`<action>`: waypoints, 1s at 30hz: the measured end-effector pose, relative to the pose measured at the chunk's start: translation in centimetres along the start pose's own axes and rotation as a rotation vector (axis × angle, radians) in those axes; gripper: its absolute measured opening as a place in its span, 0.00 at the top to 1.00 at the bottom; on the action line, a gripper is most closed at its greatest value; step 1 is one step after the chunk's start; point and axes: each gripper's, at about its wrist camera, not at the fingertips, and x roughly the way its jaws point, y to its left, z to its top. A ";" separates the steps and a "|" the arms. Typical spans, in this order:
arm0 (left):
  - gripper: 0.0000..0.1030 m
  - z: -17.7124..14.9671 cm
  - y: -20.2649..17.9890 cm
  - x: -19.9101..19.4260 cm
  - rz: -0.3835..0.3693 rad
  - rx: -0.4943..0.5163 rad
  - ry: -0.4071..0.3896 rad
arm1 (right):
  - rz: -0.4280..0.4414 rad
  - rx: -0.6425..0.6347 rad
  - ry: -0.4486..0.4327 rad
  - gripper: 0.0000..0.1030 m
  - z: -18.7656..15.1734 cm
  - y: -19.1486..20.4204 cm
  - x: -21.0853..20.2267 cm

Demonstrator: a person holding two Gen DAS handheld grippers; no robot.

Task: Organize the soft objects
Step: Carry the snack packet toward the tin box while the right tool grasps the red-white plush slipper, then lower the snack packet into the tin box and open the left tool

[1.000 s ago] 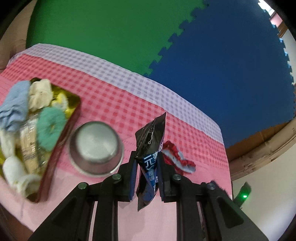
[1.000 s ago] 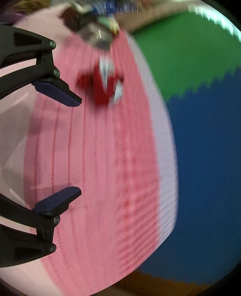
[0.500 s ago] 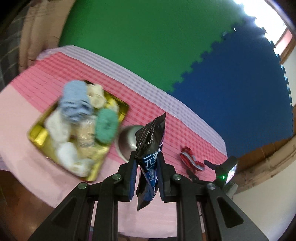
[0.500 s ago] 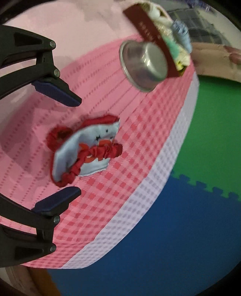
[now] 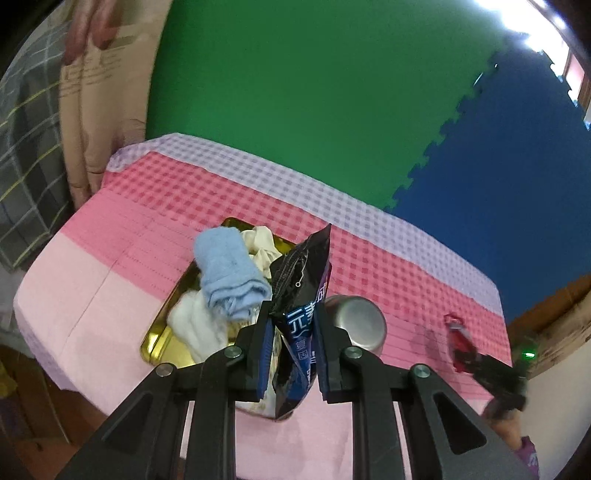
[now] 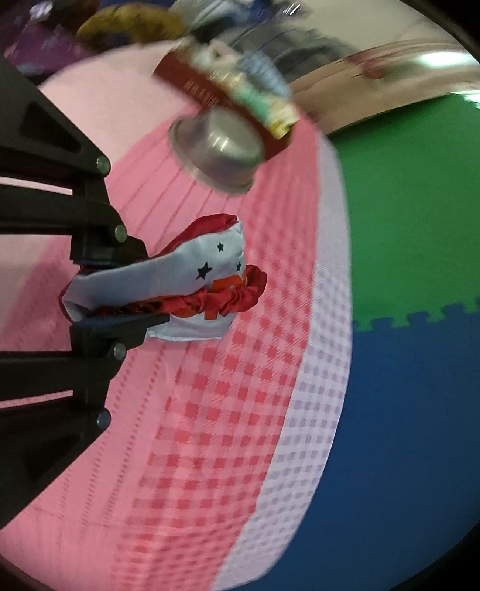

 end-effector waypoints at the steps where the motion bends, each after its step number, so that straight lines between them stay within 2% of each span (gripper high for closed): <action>1: 0.83 0.3 -0.1 0.8 0.000 0.007 0.014 | 0.024 0.026 -0.016 0.82 -0.1 0.0 -0.7; 5: 0.83 1.2 -0.2 4.2 0.004 0.023 0.053 | 0.130 0.140 -0.059 0.82 -0.5 -0.2 -2.7; 8: 0.83 1.7 0.1 6.8 0.021 0.033 0.077 | 0.172 0.176 -0.080 0.82 -1.1 0.5 -4.0; 15: 0.82 2.3 0.7 11.6 0.021 0.042 0.122 | 0.204 0.177 -0.091 0.82 -0.6 2.2 -4.7; 22: 0.79 1.5 0.7 14.5 0.020 0.068 0.173 | 0.233 0.155 -0.095 0.82 0.5 5.5 -4.0; 25: 0.67 1.3 0.5 14.3 0.028 0.103 0.161 | 0.249 0.153 -0.091 0.82 0.7 6.5 -4.0; 26: 0.58 1.3 0.4 13.8 0.015 0.103 0.142 | 0.256 0.152 -0.091 0.82 0.9 7.0 -3.9; 27: 0.44 1.3 0.5 13.0 0.001 0.095 0.120 | 0.263 0.150 -0.091 0.82 1.0 7.3 -3.9; 29: 0.30 1.4 0.8 11.3 -0.022 0.062 0.074 | 0.292 0.150 -0.086 0.82 1.5 8.9 -3.5; 30: 0.30 1.2 1.1 9.9 -0.035 0.037 0.038 | 0.309 0.147 -0.087 0.82 1.9 9.9 -3.3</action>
